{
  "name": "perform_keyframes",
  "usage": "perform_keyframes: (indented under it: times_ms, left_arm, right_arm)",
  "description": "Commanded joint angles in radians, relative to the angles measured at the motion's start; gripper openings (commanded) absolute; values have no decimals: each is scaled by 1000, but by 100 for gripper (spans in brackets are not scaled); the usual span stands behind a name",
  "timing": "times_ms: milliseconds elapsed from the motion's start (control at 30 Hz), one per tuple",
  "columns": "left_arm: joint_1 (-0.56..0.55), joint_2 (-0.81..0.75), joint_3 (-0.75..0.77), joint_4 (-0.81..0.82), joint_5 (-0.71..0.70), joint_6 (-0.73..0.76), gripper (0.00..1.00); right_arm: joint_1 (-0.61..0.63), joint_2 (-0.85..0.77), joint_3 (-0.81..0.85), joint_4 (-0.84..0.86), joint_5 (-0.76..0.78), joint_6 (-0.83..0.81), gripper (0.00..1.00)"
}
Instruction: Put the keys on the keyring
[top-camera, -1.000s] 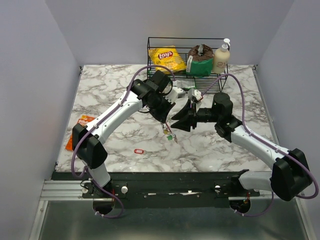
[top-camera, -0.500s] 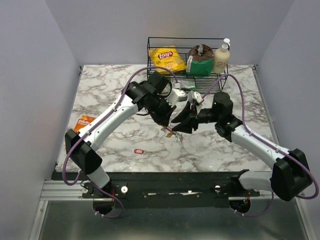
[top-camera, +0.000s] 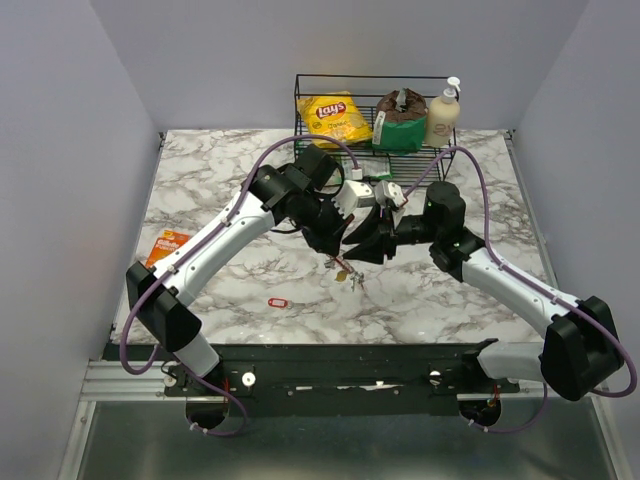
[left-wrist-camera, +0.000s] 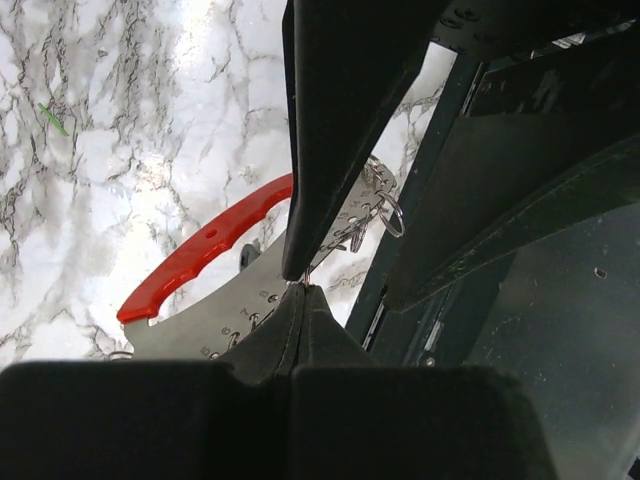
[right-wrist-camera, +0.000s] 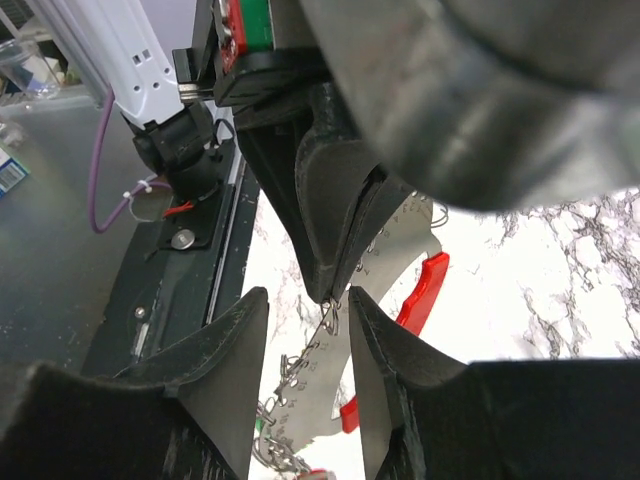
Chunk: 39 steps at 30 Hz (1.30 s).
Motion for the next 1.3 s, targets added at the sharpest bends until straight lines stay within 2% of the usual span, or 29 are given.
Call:
perform_keyframes:
  times_ms: [0, 533, 900, 1267]
  left_arm:
    - [-10, -53, 0, 21, 68, 21, 0]
    - [-21, -76, 6, 50, 93, 26, 0]
    - [-21, -115, -18, 119, 59, 3, 0]
    - [-22, -135, -52, 199, 65, -26, 0]
  right_arm:
    - [2, 16, 15, -45, 3, -35, 46]
    - [4, 56, 42, -96, -23, -49, 42]
    - [4, 39, 35, -134, -35, -58, 44]
    - [2, 21, -11, -1, -32, 52, 45]
